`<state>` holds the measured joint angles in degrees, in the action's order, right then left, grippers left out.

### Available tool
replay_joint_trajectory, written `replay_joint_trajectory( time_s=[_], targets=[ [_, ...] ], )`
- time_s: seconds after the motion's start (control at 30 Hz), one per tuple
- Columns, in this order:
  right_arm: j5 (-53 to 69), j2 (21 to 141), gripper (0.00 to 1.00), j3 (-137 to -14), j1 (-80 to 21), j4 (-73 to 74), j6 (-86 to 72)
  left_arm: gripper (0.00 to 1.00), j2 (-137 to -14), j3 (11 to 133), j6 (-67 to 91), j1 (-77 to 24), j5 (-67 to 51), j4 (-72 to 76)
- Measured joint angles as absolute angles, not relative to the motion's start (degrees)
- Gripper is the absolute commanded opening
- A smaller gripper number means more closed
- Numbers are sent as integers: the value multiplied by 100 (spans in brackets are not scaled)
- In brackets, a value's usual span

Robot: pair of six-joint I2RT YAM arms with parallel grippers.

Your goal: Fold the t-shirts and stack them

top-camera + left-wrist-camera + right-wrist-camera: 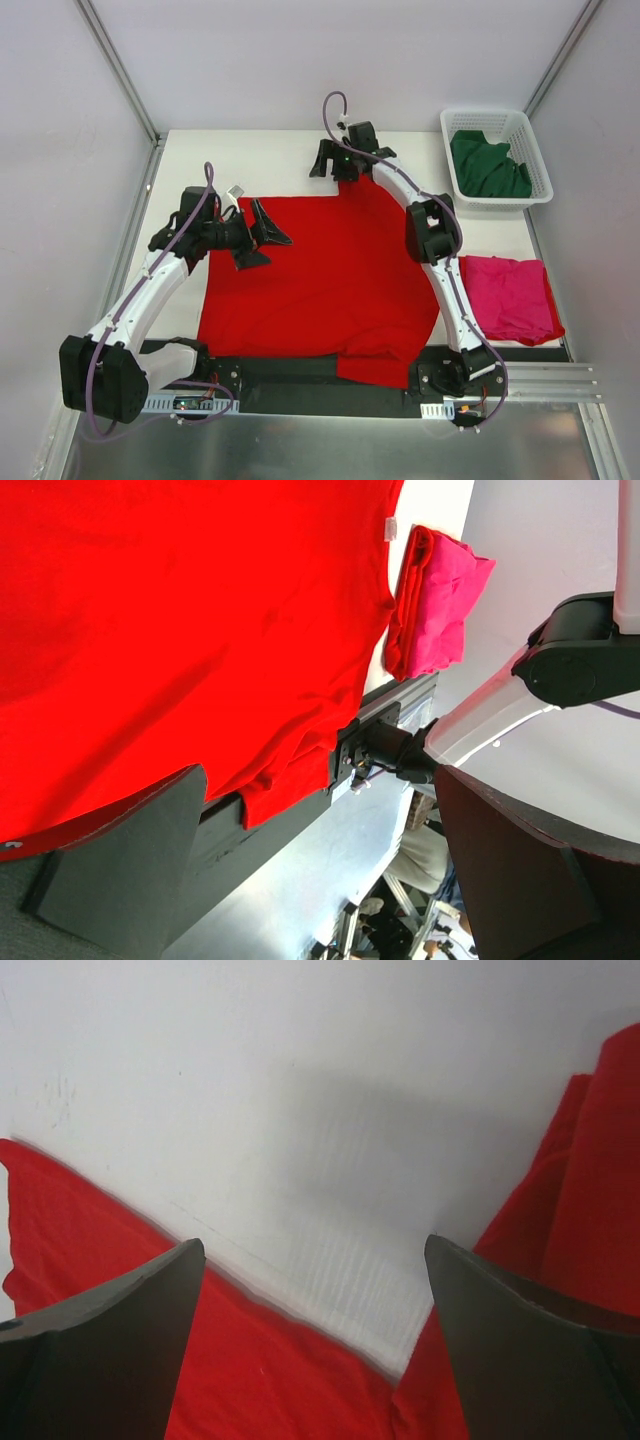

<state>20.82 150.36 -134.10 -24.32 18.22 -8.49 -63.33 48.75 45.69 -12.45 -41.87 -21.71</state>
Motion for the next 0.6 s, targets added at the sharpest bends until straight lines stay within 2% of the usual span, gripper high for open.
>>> replay_joint_trajectory(
  time_s=[0.6],
  targets=[
    [1632, 14811, 96, -13334, -2290, 2408, -217, 99, -6486, 4875, 4567, -1245, -4185, -2171]
  ],
)
